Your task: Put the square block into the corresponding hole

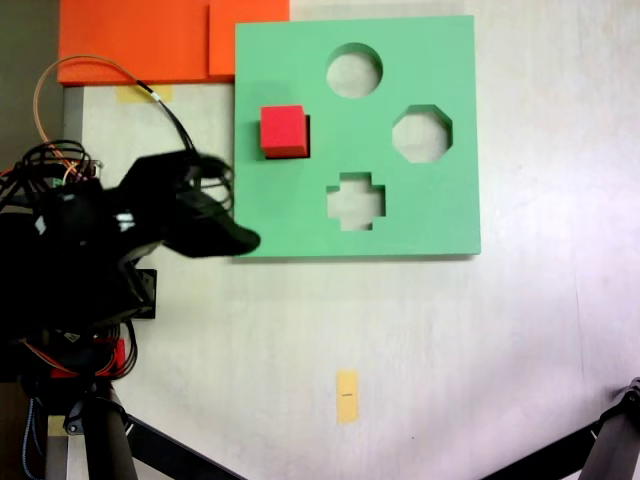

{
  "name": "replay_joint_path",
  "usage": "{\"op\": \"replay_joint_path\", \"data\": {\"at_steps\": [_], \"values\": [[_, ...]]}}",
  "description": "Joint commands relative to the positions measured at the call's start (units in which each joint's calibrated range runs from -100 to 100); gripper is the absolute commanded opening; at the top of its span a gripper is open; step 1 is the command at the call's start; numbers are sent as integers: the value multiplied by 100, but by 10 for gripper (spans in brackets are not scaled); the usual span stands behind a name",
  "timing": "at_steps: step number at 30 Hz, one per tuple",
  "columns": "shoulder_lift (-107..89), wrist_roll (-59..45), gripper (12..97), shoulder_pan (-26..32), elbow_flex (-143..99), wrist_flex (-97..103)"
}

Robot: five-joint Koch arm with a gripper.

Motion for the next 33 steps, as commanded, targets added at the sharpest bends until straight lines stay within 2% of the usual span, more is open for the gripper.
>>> {"op": "replay_joint_path", "data": {"at_steps": [1, 2, 8, 20, 25, 27, 33], "values": [[-1190, -2017, 576, -459, -1011, 152], [-1190, -2388, 575, -601, -2177, 1317], [-1190, -2603, 575, -894, -2546, 1664], [-1190, -2813, 575, -967, -6863, 5756], [-1190, -3131, 558, -1040, -9485, 8953], [-1190, -3277, 487, -1035, -10801, 10783], [-1190, -3541, 483, -982, -11220, 11110]]}}
